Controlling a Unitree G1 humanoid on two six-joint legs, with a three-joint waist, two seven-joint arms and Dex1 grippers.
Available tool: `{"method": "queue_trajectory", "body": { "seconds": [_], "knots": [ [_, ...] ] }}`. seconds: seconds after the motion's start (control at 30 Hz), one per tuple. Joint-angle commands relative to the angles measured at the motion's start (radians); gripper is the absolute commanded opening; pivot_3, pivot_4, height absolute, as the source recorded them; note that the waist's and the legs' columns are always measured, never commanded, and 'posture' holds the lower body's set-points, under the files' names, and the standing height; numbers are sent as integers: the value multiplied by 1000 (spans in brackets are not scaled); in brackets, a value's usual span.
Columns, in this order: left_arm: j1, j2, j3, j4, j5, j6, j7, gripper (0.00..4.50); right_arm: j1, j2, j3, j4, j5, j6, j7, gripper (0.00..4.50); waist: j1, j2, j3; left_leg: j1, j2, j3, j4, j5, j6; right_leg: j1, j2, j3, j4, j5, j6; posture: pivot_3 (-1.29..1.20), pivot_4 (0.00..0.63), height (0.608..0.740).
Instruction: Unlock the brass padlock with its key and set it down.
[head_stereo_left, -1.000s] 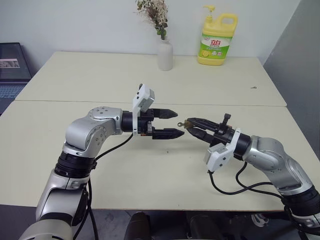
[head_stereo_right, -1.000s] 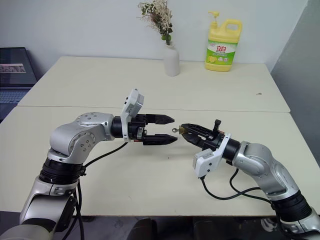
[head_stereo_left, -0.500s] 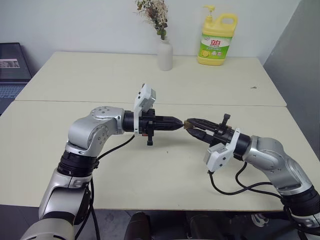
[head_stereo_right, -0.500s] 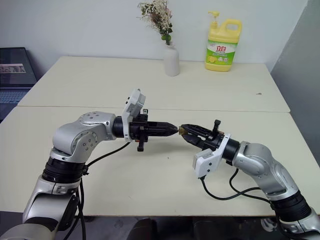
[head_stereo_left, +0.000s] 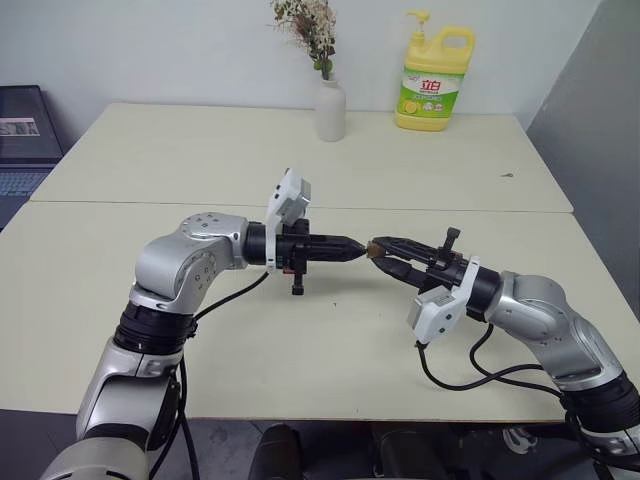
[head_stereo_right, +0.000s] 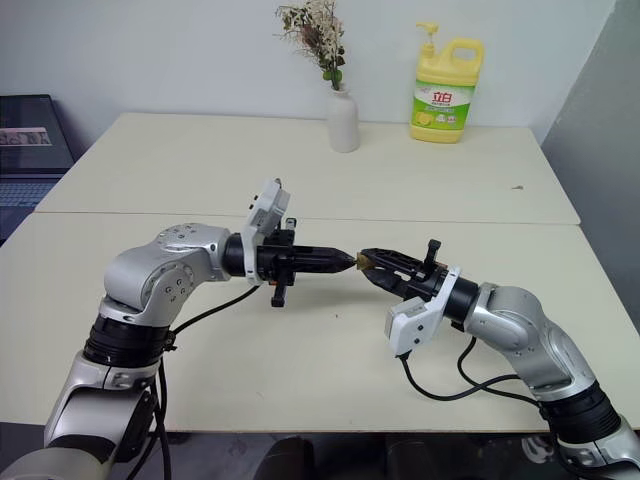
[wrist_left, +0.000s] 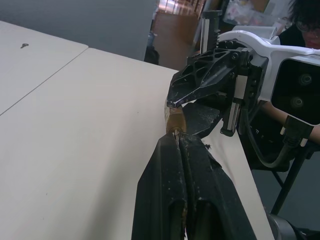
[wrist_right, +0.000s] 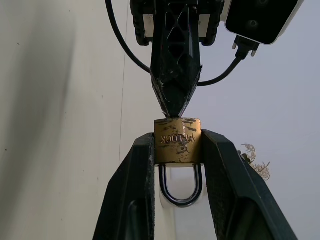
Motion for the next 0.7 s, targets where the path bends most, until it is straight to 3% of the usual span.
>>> {"method": "queue_trajectory", "body": {
  "seconds": [0.03,0.3,0.7],
  "knots": [
    [7,10,-21,-39,57,-135,-53,0,-11,3,-40,-15,33,-15,-10,938,0,0,0,0,0,0,0,0,0,0,0,0,0,0,0,0,150,740],
    [48,1,-73,-28,263,-556,-114,0,-7,6,-47,-7,47,-6,-8,938,1,0,0,0,0,0,0,0,0,0,0,0,0,0,0,0,150,740],
    [46,-57,-58,51,344,-765,-77,0,-12,11,-48,-1,57,5,0,938,1,0,0,0,0,0,0,0,0,0,0,0,0,0,0,0,150,740]
  ]
}}
